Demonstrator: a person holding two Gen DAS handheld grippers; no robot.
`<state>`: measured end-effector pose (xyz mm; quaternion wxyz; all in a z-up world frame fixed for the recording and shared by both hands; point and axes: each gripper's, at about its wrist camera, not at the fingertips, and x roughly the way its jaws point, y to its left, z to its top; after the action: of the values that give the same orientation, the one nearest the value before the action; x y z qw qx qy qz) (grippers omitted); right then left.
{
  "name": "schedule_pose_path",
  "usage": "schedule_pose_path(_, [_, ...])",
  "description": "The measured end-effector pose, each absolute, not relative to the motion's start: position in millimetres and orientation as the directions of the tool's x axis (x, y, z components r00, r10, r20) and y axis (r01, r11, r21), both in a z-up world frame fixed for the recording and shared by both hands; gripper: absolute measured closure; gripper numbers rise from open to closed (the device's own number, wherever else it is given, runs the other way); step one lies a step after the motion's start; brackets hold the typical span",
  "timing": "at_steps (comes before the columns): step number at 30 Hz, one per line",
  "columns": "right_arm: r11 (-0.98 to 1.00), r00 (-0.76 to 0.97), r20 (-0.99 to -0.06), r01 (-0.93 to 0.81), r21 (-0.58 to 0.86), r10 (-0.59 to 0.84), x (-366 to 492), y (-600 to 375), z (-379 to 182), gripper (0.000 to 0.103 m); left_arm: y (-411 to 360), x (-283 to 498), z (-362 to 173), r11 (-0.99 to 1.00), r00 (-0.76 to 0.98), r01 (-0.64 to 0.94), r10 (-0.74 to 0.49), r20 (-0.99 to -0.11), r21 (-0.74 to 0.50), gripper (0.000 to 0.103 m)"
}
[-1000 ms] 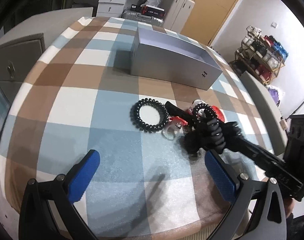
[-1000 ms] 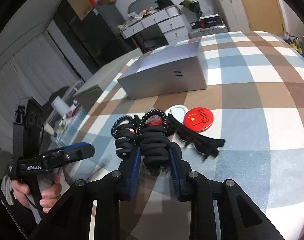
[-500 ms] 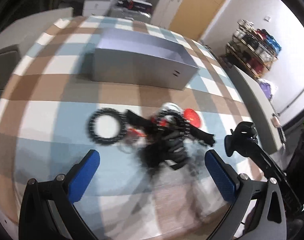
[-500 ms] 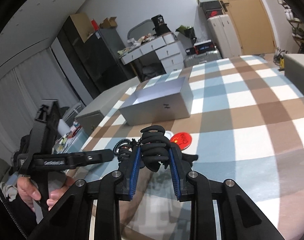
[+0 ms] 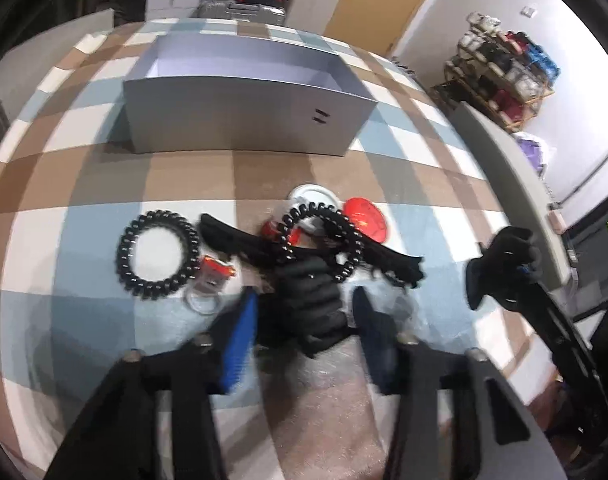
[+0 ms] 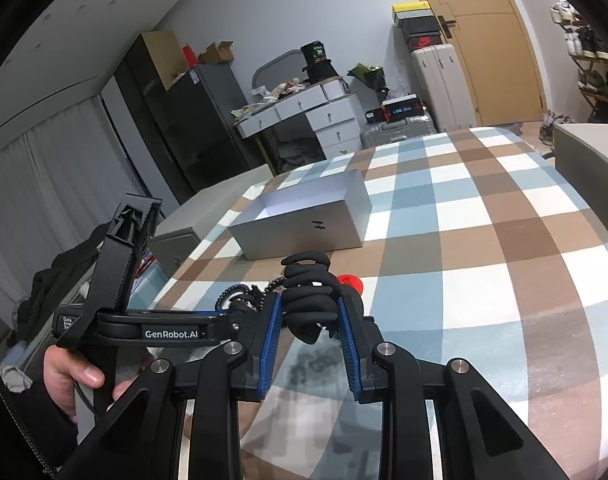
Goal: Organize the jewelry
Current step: 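Carry the black gloves into the grey box and open the right gripper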
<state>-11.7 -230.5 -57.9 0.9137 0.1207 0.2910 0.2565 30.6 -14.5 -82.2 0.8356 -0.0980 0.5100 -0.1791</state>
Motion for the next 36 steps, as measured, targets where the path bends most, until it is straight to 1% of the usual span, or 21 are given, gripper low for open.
schedule_pose_path(2, [0.835,0.697,-0.467,-0.401,0.376,0.544,-12,-231,-58,0.076,-17,28,-79,0.924,0.425,0.205,-0.38,-0.822,-0.321,0.072])
schedule_pose_path(8, [0.822,0.692,-0.452,-0.412,0.394,0.563,-6,-228,-47,0.076,-8,19,-73,0.9,0.416,0.229,-0.435,-0.799,-0.371,0.072])
schedule_pose_path(14, [0.789,0.666,-0.43,-0.451,0.418,0.609,13,-216,-27,0.076,2,14,-43,0.89,0.468,0.276,-0.453,-0.758,-0.361,0.072])
schedule_pose_path(17, [0.745,0.642,-0.393,-0.48,0.464,0.659,29,-210,-12,0.076,12,25,-22,0.885,0.507,0.296,-0.465,-0.725,-0.36,0.072])
schedule_pose_path(20, [0.737,0.639,-0.379,-0.511,0.442,0.67,45,-199,5,0.076,18,46,-7,0.882,0.539,0.316,-0.47,-0.699,-0.349,0.072])
schedule_pose_path(22, [0.746,0.638,-0.39,-0.528,0.405,0.664,60,-188,15,0.076,21,60,-3,0.883,0.55,0.322,-0.468,-0.692,-0.341,0.072])
schedule_pose_path(28, [0.744,0.6,-0.439,-0.534,0.401,0.668,121,-166,21,0.076,27,112,-4,0.889,0.566,0.33,-0.454,-0.688,-0.316,0.072])
schedule_pose_path(30, [0.745,0.576,-0.473,-0.511,0.429,0.667,148,-160,13,0.076,28,132,-10,0.886,0.554,0.332,-0.46,-0.694,-0.323,0.072])
schedule_pose_path(32, [0.753,0.553,-0.512,-0.488,0.441,0.658,169,-154,2,0.076,30,153,-20,0.871,0.517,0.33,-0.489,-0.703,-0.363,0.072])
schedule_pose_path(34, [0.759,0.519,-0.555,-0.462,0.458,0.65,189,-149,-13,0.076,30,164,-25,0.87,0.507,0.326,-0.491,-0.708,-0.37,0.072])
schedule_pose_path(36, [0.756,0.488,-0.579,-0.446,0.478,0.654,201,-144,-24,0.076,27,174,-33,0.867,0.483,0.333,-0.495,-0.722,-0.371,0.072])
